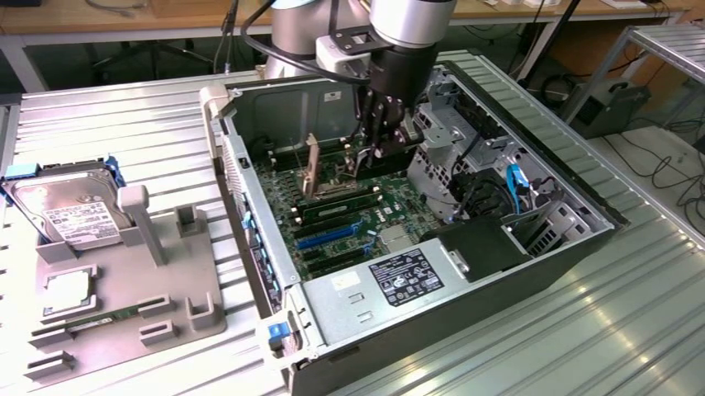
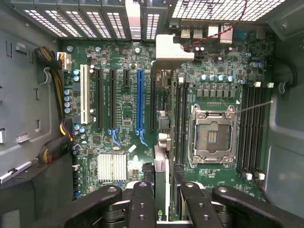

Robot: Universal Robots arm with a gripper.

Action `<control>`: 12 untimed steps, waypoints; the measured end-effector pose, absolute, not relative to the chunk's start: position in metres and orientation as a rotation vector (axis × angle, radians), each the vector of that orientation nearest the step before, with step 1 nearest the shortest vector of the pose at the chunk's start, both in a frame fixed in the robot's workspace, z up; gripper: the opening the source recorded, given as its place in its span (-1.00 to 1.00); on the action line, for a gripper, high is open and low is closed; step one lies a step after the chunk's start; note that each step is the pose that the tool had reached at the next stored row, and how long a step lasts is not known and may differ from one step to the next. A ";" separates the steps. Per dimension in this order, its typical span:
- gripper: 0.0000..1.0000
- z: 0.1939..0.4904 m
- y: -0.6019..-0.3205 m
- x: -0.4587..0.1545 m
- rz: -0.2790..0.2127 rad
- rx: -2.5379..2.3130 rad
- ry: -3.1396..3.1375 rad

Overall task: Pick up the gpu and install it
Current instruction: 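Insert the gpu into the slot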

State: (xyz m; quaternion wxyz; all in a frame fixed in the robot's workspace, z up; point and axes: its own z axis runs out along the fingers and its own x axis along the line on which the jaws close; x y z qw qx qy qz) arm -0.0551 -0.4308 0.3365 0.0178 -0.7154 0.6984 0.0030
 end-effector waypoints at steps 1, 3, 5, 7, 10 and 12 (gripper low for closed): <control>-0.48 0.336 -0.431 -0.055 0.009 -2.223 2.170; -0.48 0.336 -0.431 -0.055 0.009 -2.223 2.170; -0.48 0.336 -0.432 -0.055 0.009 -2.222 2.170; -0.48 0.336 -0.432 -0.055 0.009 -2.222 2.170; -0.48 0.336 -0.433 -0.055 0.009 -2.222 2.170; -0.48 0.336 -0.433 -0.055 0.009 -2.223 2.170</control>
